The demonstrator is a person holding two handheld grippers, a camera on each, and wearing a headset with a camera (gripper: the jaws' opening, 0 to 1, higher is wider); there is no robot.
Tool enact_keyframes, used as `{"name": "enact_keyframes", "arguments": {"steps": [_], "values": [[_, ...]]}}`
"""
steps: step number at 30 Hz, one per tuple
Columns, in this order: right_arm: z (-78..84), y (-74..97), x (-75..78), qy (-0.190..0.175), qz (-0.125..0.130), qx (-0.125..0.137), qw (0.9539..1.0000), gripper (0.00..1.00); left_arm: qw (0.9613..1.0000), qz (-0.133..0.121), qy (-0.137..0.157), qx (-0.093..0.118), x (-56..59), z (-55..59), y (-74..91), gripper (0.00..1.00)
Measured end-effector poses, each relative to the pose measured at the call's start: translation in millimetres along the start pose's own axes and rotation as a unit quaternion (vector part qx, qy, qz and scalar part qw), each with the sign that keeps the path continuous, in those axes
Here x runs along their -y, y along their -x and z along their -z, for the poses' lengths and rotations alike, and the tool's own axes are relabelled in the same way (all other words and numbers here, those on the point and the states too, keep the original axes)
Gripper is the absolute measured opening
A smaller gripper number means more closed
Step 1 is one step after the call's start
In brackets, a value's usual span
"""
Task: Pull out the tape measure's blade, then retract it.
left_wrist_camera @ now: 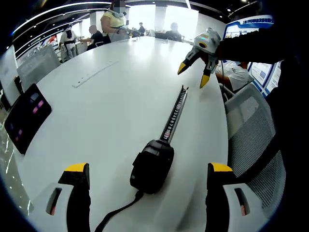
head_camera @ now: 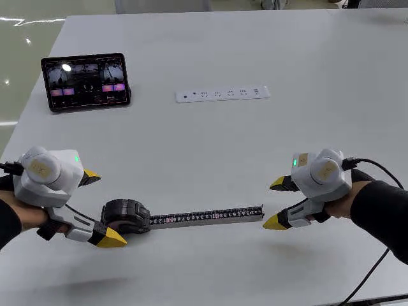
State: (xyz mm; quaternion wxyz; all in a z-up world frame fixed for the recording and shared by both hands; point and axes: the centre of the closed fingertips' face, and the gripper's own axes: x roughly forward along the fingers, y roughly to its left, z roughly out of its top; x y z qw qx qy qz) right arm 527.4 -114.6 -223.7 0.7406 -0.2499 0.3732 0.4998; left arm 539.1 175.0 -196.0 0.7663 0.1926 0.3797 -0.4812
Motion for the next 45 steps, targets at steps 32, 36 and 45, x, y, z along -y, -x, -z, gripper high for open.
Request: {"name": "enact_keyframes", "arguments": {"steps": [32,36,45], "values": [[38.2,47.0,6.7,-0.105,0.103,0.079,0.9859,0.99,0.9821,-0.105,0.128,0.09,-12.5,30.6,33.9,0.99],[44.7,54.5,1.4,-0.111,0.11,0.079,0.9845,0.99,0.9819,-0.116,0.117,0.094,-8.6,38.1,35.4,0.99],[57.7,74.9,-5.0,-0.131,0.118,0.102,0.979,0.99,0.9831,-0.126,0.1,0.088,5.8,58.7,44.0,0.99]]}}
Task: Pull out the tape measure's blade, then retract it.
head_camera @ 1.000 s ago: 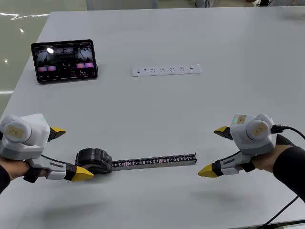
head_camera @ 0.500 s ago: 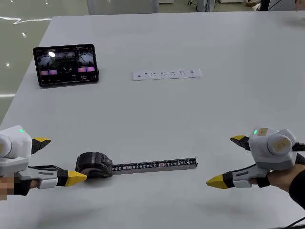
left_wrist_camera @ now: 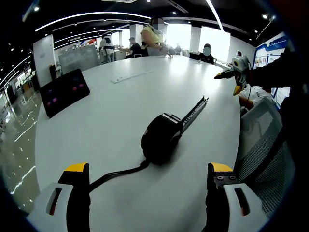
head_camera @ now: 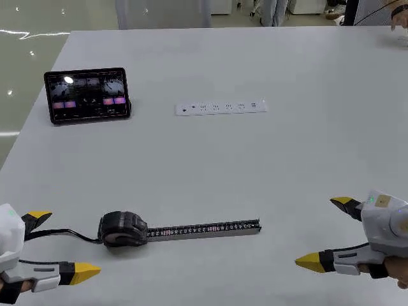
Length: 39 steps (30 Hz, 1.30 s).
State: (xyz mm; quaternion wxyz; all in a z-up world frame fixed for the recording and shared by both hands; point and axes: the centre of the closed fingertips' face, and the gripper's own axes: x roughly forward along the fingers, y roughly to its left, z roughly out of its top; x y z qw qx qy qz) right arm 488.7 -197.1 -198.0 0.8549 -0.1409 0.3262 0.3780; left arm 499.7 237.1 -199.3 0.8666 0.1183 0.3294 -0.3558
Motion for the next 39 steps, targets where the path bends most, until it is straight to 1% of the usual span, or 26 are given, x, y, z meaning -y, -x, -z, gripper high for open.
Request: {"name": "enact_keyframes", "arguments": {"steps": [1,2,4,5,8,10,13,14,16,20,23,24,26,30,33,35,39], "values": [[2.4,1.3,-2.1,-0.002,-0.004,-0.002,1.0,0.99,1.0,0.002,0.003,0.002,1.8,0.8,2.0,0.99],[6.8,2.6,-3.8,0.0,0.0,-0.008,1.0,0.99,1.0,0.001,0.003,0.004,3.4,2.8,4.9,0.99],[9.9,5.5,-6.7,0.0,-0.002,-0.006,1.0,0.99,0.9999,-0.003,0.002,0.012,4.3,2.9,8.8,0.99],[12.0,7.0,-8.4,0.001,-0.002,-0.004,1.0,0.99,0.9998,-0.003,0.007,0.02,5.6,1.9,11.1,0.99],[15.6,9.1,-11.5,-0.001,-0.004,0.0,1.0,0.99,0.9995,-0.009,0.006,0.03,7.1,3.3,14.9,0.99],[19.3,11.1,-13.0,0.001,-0.003,-0.001,1.0,0.99,0.9992,-0.006,0.013,0.037,9.8,3.9,16.8,0.99],[23.2,15.7,-13.2,-0.002,0.002,-0.001,1.0,0.99,0.9992,-0.01,0.014,0.036,11.0,6.0,18.8,0.99],[23.4,18.3,-12.8,-0.004,0.007,0.005,1.0,0.99,0.9992,-0.011,0.014,0.035,11.6,6.9,20.3,0.99],[24.1,22.3,-14.6,-0.008,0.005,0.01,0.9999,0.99,0.9992,-0.013,0.014,0.034,11.9,7.9,22.2,0.99],[26.6,31.9,-14.6,-0.011,0.01,0.016,0.9998,0.99,0.9989,-0.022,0.01,0.04,9.1,7.9,25.7,0.99],[29.9,36.6,-13.8,-0.015,0.012,0.016,0.9997,0.99,0.999,-0.022,0.013,0.037,8.8,11.1,25.1,0.99],[29.4,37.1,-18.5,-0.015,0.012,0.014,0.9997,0.99,0.999,-0.023,0.012,0.037,9.3,12.5,24.5,0.99],[29.7,38.3,-19.9,-0.013,0.013,0.012,0.9998,0.99,0.999,-0.022,0.011,0.038,10.4,12.6,23.6,0.99],[31.0,40.8,-15.7,-0.011,0.015,0.013,0.9997,0.99,0.9987,-0.025,0.017,0.042,12.0,12.6,21.8,0.99],[31.6,41.0,-14.9,-0.01,0.015,0.012,0.9998,0.99,0.9983,-0.027,0.019,0.047,14.2,11.8,24.1,0.99],[29.1,40.7,-14.5,-0.008,0.015,0.015,0.9997,0.99,0.9982,-0.032,0.02,0.048,13.0,12.4,26.0,0.99],[25.7,41.3,-11.7,-0.007,0.018,0.02,0.9996,0.99,0.9976,-0.039,0.03,0.049,7.5,13.2,29.1,0.99]]}}
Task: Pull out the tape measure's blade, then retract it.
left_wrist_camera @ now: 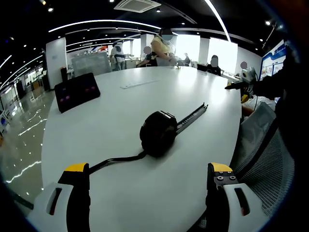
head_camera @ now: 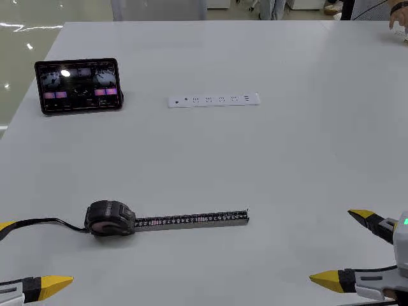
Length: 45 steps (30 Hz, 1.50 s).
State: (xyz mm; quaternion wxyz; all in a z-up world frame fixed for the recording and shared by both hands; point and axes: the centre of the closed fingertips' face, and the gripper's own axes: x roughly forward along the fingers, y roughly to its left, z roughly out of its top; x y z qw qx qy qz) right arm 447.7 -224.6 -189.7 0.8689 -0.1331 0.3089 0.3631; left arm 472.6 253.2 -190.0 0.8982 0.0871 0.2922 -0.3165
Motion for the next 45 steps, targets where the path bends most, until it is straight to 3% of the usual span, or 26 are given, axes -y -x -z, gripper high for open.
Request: {"name": "enact_keyframes", "arguments": {"steps": [7,23,26,27,28,29,34,40,45], "values": [[3.8,2.3,-0.1,0.003,0.001,-0.01,0.9999,0.99,0.9997,-0.008,0.022,0.011,-10.1,-6.1,-4.0,0.99],[-2.9,4.7,9.0,0.017,0.003,-0.01,0.9998,0.99,0.9994,-0.015,0.029,0.015,-7.0,-22.3,-22.7,0.99],[-5.4,4.8,12.5,0.023,0.0,-0.013,0.9997,0.99,0.9979,-0.037,0.048,0.02,-14.6,-24.2,-24.4,0.99],[-5.5,4.9,12.8,0.026,-0.002,-0.016,0.9995,0.99,0.996,-0.049,0.07,0.029,-18.1,-26.6,-25.0,0.99],[-5.9,4.5,13.4,0.031,-0.004,-0.019,0.9993,0.99,0.9937,-0.039,0.097,0.04,-14.9,-30.2,-26.4,0.99],[-5.8,4.1,14.4,0.035,-0.005,-0.021,0.9991,0.99,0.9933,-0.04,0.1,0.042,-15.2,-31.1,-26.7,0.99],[-13.4,2.2,16.6,0.048,-0.012,-0.029,0.9984,0.99,0.9919,-0.06,0.102,0.047,-21.1,-36.0,-29.3,0.99],[-30.6,-5.2,18.4,0.067,-0.028,-0.033,0.9968,0.99,0.993,-0.082,0.079,0.032,-18.2,-43.9,-40.6,0.99],[-42.3,-13.4,15.1,0.088,-0.051,-0.042,0.9939,0.99,0.9915,-0.097,0.077,0.04,-15.8,-55.1,-46.3,0.99]]}}
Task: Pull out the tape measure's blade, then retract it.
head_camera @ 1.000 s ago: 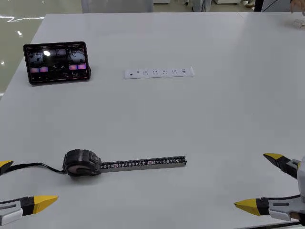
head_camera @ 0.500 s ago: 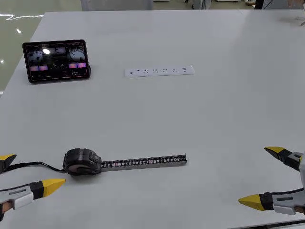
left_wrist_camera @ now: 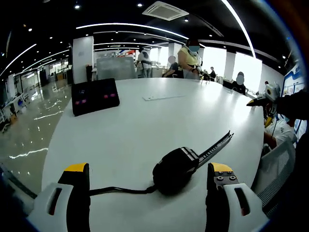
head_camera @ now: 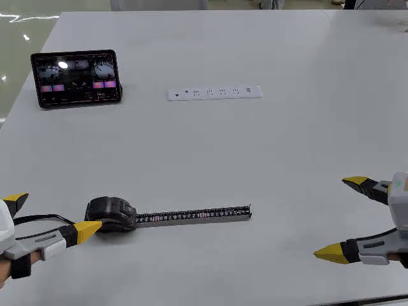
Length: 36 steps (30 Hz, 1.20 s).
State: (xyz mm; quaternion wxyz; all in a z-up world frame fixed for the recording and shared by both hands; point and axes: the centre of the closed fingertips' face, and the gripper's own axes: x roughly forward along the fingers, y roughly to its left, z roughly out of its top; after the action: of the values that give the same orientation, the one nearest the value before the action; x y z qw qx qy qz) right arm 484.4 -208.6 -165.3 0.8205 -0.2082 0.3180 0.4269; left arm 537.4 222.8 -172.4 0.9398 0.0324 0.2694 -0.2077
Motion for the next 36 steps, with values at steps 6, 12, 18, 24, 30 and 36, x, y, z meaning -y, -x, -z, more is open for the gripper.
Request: {"name": "enact_keyframes", "arguments": {"steps": [6,12,18,24,30,36], "values": [[-2.9,-8.6,0.9,0.026,-0.017,-0.017,0.9994,0.99,1.0,0.0,-0.002,-0.001,5.9,-1.9,-8.6,0.99],[-8.4,-16.6,4.1,0.041,-0.025,-0.022,0.9986,0.99,0.9999,-0.002,-0.013,-0.007,12.2,-2.1,-16.5,0.99],[-14.1,-30.0,5.6,0.053,-0.037,-0.027,0.9975,0.99,0.9997,-0.007,-0.021,-0.009,20.5,-2.6,-23.6,0.99],[-20.7,-41.8,3.2,0.078,-0.053,-0.035,0.9949,0.99,0.9995,-0.006,-0.03,-0.012,27.3,1.3,-33.3,0.99],[-27.9,-52.5,-1.7,0.1,-0.075,-0.045,0.9912,0.99,0.9994,-0.025,-0.023,-0.007,26.5,3.6,-40.2,0.99],[-34.5,-63.2,-4.8,0.116,-0.095,-0.057,0.9871,0.99,0.9994,-0.031,0.01,-0.004,26.7,11.6,-44.1,0.99]]}}
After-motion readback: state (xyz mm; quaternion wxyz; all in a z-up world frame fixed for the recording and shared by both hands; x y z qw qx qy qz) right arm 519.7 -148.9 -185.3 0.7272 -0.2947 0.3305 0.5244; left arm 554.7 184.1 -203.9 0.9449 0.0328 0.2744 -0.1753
